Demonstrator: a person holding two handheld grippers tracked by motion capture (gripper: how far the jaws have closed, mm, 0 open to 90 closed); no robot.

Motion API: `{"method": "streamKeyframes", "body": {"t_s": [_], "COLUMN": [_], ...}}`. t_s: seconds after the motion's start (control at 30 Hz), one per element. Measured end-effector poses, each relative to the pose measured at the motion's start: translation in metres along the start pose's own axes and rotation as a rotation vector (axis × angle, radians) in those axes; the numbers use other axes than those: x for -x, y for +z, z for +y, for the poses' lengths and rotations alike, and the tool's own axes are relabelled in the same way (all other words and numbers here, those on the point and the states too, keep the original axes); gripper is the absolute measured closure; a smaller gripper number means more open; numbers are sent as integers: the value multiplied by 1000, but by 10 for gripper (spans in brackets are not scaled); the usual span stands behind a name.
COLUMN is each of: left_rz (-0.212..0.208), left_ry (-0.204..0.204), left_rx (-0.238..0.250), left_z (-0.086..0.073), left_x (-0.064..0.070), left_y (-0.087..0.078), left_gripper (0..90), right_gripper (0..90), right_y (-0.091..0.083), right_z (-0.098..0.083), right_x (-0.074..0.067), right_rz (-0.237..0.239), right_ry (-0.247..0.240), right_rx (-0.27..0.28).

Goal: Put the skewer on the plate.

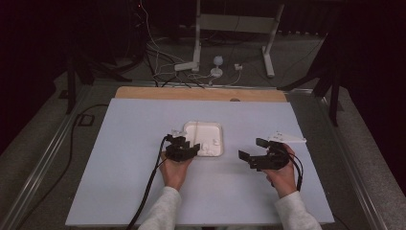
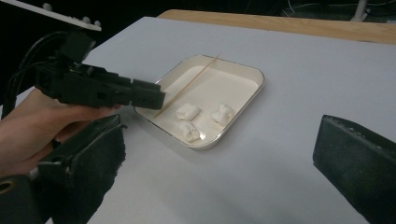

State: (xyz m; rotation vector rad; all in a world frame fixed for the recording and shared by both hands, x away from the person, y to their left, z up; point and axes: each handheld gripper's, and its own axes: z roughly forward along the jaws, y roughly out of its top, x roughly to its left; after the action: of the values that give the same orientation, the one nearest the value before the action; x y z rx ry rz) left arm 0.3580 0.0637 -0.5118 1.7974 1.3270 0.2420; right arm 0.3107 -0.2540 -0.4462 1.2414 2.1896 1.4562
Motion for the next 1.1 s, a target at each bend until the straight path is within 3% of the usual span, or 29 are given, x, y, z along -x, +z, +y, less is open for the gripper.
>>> {"method": "streamKeyframes", "body": {"t_s": [0.17, 0.3, 0.43, 0.53, 0.7, 0.83, 1.1], "left_rz": [-38, -44, -80, -80, -80, -68, -34], "left_ry": [18, 54, 93, 115, 154, 208, 253], "left_rx": [78, 117, 146, 169, 219, 240, 308], "left_z": [6, 10, 12, 12, 11, 5, -8], "left_x": [-1, -5, -10, -14, -20, -24, -40], "left_y": [-15, -34, -55, -71, -93, -107, -133], "left_gripper": [317, 180, 97, 19, 7, 6, 6], "right_gripper": [24, 23, 15, 15, 15, 15, 0], "right_y": [-1, -3, -4, -6, -10, -15, -29], "right_z": [0, -2, -4, -5, -9, -16, -29], "right_x": [1, 0, -1, -1, -2, -1, 5], "right_rz": [-4, -14, -28, -26, -32, -42, -56], "right_ry": [-3, -21, -34, -32, -46, -66, -68], "right_rx": [5, 2, 6, 14, 22, 35, 74]}}
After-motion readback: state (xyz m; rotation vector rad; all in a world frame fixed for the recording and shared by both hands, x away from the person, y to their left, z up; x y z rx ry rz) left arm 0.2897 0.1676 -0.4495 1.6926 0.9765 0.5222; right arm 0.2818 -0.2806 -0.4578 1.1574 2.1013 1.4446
